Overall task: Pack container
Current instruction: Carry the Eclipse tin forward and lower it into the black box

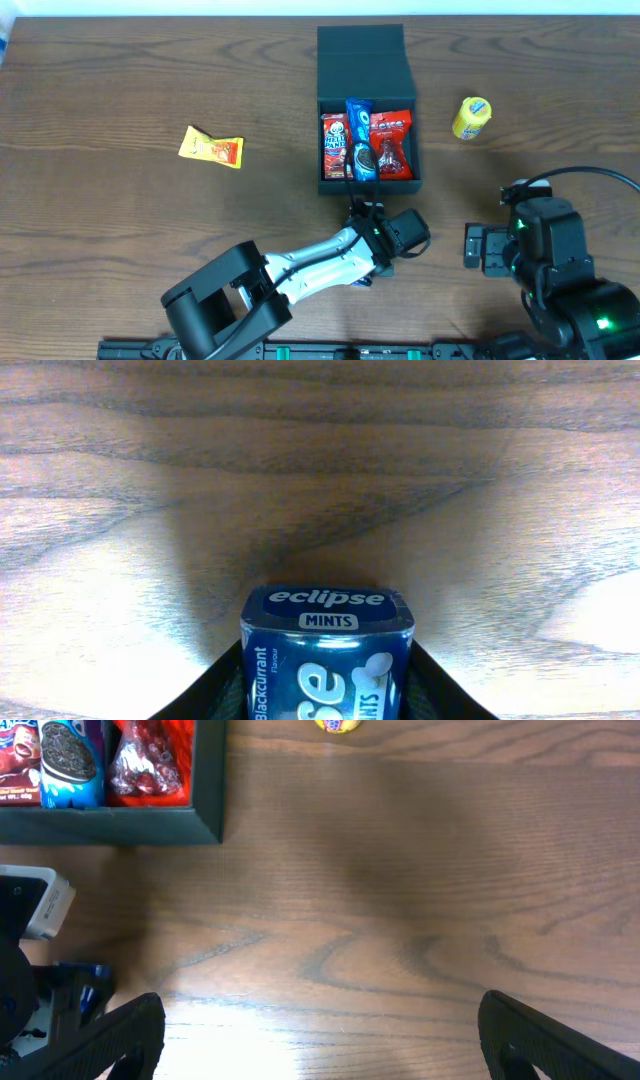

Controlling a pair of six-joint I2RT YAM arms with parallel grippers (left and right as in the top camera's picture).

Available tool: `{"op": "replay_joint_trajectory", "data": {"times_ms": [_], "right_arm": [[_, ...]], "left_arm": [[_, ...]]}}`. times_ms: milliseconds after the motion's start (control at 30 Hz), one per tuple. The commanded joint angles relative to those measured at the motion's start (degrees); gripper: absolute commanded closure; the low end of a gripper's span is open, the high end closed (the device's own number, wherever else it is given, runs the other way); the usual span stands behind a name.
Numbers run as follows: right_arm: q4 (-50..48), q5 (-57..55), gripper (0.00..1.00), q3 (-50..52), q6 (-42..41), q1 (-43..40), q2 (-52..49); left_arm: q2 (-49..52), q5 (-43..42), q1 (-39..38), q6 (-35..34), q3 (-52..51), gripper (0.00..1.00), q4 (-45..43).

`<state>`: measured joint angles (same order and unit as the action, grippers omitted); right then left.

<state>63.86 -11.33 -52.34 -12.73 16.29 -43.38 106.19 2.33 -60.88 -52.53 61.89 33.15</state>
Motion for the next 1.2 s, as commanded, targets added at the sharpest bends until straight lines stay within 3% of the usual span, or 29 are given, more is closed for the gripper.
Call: {"op": "replay_joint_trajectory", "data": {"times_ms": [0,367,667,933,1167], "right_arm": [[0.09,-0.20,0.01,-0.09,0.37,-0.90,0.26],[0.09,-0.20,0.01,-0.09,0.37,-0.90,0.26],[0.09,-0.20,0.01,-0.09,0.37,-0.90,0.26],[0.09,-0.20,0.01,-0.09,0.37,-0.90,0.26],[0.09,-0.20,0.01,-0.09,0.37,-0.90,0.26]], "left_arm": [[1.31,-0.90,-0.33,-0.17,-0.63,0.65,-0.26],[-3.04,-0.81,-0.33,1.42,-0.55,0.82,-0.24],[-15.19,4.76,0.26,5.40,0.79,0.89,2.75],[-17.38,8.79,7.19,15.41,15.41,0.91,17.09],[-15.26,8.85,17.09,18.12,25.11,0.90,19.28]]}}
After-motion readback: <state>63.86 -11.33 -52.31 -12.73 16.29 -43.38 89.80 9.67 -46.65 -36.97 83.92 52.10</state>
